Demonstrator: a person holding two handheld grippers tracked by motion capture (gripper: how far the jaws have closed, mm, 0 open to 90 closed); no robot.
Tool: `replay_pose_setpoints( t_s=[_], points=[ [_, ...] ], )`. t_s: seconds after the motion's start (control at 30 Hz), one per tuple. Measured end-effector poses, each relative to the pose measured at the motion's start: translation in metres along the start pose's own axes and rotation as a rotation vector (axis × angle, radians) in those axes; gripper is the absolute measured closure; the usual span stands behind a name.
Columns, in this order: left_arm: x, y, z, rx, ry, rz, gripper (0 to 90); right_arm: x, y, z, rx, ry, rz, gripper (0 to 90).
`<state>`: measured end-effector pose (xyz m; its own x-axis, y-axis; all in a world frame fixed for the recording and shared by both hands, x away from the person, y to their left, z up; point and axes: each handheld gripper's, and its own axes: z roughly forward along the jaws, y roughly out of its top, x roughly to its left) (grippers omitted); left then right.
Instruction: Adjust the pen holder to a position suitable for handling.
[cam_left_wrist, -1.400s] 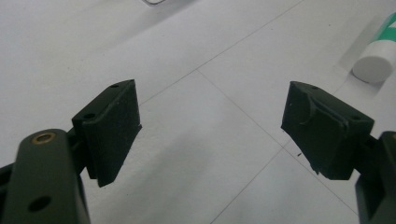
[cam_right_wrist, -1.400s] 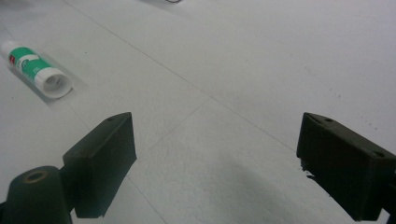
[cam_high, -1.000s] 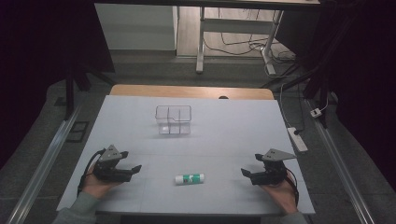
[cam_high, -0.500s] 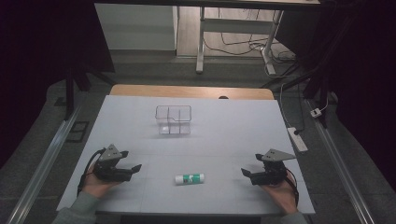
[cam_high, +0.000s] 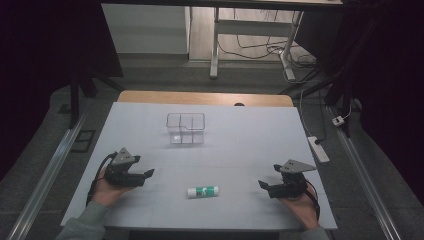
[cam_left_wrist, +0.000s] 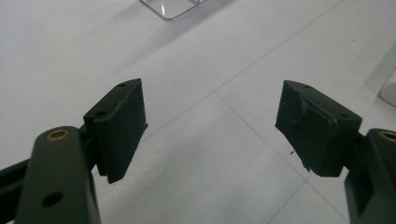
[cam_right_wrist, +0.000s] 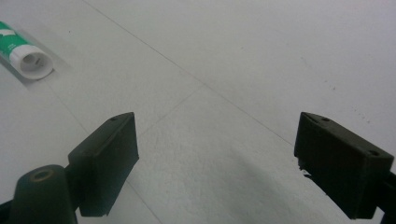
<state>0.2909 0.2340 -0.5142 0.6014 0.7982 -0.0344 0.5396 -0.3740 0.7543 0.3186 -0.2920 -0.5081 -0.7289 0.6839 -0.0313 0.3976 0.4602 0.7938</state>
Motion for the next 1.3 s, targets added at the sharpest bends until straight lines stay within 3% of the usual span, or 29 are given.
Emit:
replay_pose_setpoints(
  t_s=[0.4, 0.87, 1.3],
  points=[
    [0.011, 0.017, 0.014, 0.007, 0.033, -0.019, 26.8, -0.001, 0.000, 0.001, 0.006, 0.001, 0.002, 13.0],
    [0.036, 0.052, 0.047, 0.007, 0.046, -0.030, 33.1, -0.001, -0.001, 0.002, 0.017, -0.004, 0.007, 13.0],
    [0.051, 0.063, 0.061, 0.008, 0.059, -0.043, 47.3, 0.000, -0.001, 0.003, 0.019, 0.000, 0.008, 13.3]
  ],
)
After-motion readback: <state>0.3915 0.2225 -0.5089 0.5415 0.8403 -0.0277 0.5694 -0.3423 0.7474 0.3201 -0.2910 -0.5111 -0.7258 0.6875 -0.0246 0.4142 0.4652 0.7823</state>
